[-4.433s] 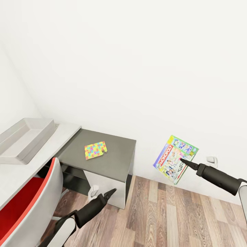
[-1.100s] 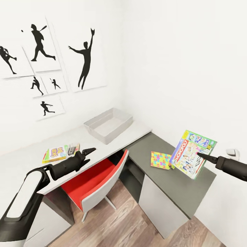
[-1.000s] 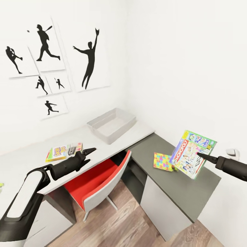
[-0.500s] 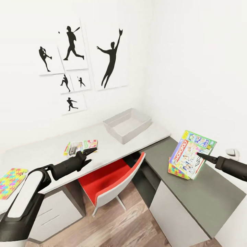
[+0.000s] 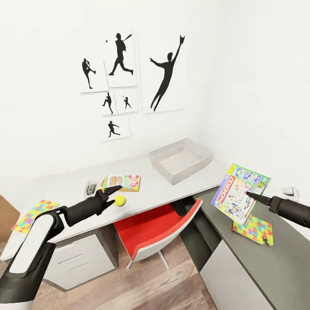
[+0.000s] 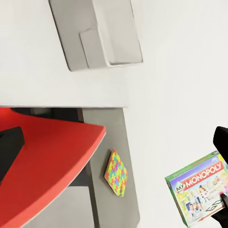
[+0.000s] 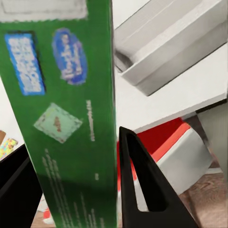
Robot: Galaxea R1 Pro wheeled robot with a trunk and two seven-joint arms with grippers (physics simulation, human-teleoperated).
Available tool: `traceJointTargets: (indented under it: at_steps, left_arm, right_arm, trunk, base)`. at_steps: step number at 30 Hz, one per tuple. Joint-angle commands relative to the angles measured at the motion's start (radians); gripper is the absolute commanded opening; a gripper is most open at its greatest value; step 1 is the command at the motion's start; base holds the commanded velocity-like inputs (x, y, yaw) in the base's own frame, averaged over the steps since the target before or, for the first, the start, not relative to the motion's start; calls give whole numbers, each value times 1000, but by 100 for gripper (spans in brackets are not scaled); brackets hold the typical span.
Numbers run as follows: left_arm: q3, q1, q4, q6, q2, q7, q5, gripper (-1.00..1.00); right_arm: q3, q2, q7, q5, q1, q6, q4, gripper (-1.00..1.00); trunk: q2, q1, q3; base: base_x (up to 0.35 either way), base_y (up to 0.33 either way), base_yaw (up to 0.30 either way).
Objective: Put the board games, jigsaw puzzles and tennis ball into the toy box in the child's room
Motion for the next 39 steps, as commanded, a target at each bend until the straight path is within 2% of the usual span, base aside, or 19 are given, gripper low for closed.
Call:
traceJointTargets:
  at_steps: [1,18,26,39]
  left_arm:
    - [-1,-1,0,1,1,10,11,100]
    - [-2,-3,11,-1,-2,17,3,100]
    - [-2,-3,12,-1,-2,18,2,100]
    - [-4,-3,12,-2,-3,22,-4,100]
  right_arm:
    - [-1,0,10,-2,-1,6,0,-100]
    - [-4,-2,10,-2,-1,6,0,-100]
    - [-7,-2,10,-3,-1,6,0,-100]
    - [-7,-2,10,-2,-1,6,0,-100]
  trunk:
    - [-2,1,-2]
    - [-2,1,-2]
    - [-2,1,-2]
    - [-2,1,-2]
  base:
    - [276,-76,294]
    - [298,-74,259]
    - [71,-21,96]
    - [9,-3,250]
